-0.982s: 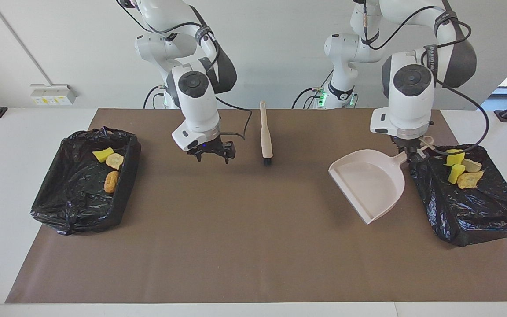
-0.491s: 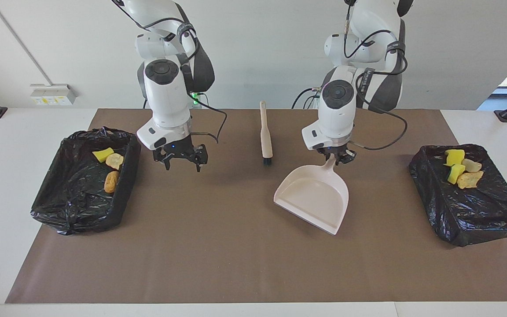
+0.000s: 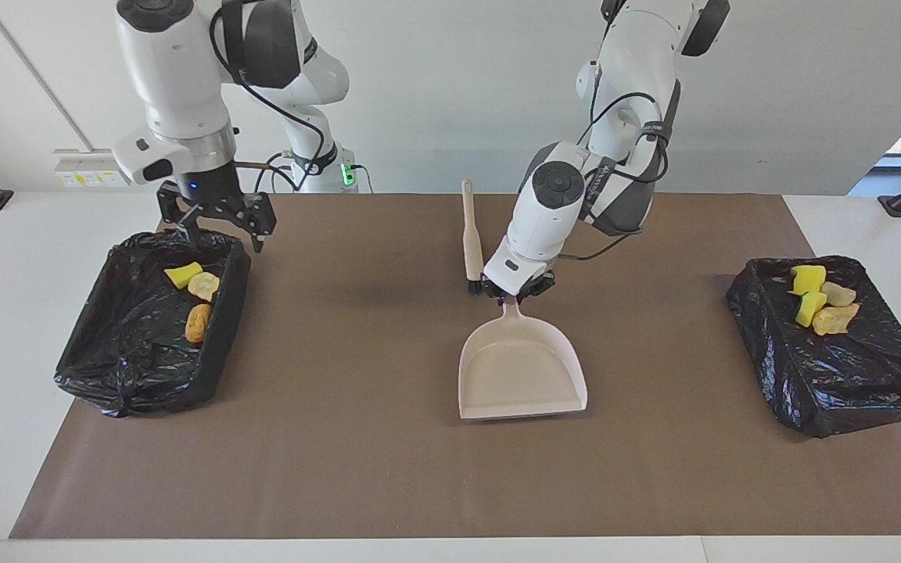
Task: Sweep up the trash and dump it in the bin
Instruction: 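Lower the dustpan to the table center with the left gripper while the right gripper withdraws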
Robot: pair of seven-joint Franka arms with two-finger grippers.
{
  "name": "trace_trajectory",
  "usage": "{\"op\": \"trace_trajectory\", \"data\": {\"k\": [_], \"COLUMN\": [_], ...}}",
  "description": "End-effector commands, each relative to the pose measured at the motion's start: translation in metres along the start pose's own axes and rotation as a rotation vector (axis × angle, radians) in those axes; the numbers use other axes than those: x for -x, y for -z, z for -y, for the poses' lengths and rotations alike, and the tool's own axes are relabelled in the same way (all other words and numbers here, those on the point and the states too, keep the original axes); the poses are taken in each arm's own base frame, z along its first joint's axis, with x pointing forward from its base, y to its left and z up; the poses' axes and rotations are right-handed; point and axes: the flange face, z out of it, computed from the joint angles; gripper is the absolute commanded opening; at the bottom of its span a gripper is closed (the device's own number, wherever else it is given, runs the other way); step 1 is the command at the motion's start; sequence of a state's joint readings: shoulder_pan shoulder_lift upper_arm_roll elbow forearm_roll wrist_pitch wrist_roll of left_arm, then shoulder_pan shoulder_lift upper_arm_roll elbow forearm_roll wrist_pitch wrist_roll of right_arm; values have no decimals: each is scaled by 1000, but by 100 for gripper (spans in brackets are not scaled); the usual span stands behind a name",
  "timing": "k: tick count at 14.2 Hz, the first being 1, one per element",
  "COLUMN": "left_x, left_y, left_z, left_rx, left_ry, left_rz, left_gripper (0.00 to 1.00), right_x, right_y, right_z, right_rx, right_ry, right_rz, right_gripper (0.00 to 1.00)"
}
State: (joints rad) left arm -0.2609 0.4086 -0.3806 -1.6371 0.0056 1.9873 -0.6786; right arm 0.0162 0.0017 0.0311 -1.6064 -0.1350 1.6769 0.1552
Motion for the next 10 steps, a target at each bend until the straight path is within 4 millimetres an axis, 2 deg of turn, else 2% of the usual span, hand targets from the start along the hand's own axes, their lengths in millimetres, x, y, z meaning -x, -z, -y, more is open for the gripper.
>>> {"op": "trace_trajectory", "data": {"k": [1, 2, 3, 5, 6, 8, 9, 10], "left_x": [-7, -5, 1, 2, 2, 7, 8, 9], "left_y": [-2, -2, -6, -9, -9, -15, -15, -15], "left_z": [-28, -32, -40, -38, -37, -39, -39, -39], "left_rx": [-14, -42, -52, -67, -64, -64, -64, -59], "left_ry": [-17, -53, -92, -254, -301, -324, -325, -322], "left_rz": [-36, -66, -74, -66, -58, -47, -43, -40], "left_gripper": [0, 0, 0, 0, 0, 1, 10, 32], "right_x": [22, 27, 32, 34, 36, 41, 43, 44], "right_y": [30, 33, 35, 24, 21, 20, 21, 20], "right_z": [-29, -46, -55, -54, -64, -64, -64, -66], "right_rx": [-69, -99, -94, -83, -91, -105, -118, -124], "right_ry": [-18, -37, -28, -15, -31, -34, -35, -38], "right_rz": [54, 69, 61, 87, 95, 107, 108, 116], "right_gripper": [100, 100, 100, 100, 100, 100, 100, 100]}}
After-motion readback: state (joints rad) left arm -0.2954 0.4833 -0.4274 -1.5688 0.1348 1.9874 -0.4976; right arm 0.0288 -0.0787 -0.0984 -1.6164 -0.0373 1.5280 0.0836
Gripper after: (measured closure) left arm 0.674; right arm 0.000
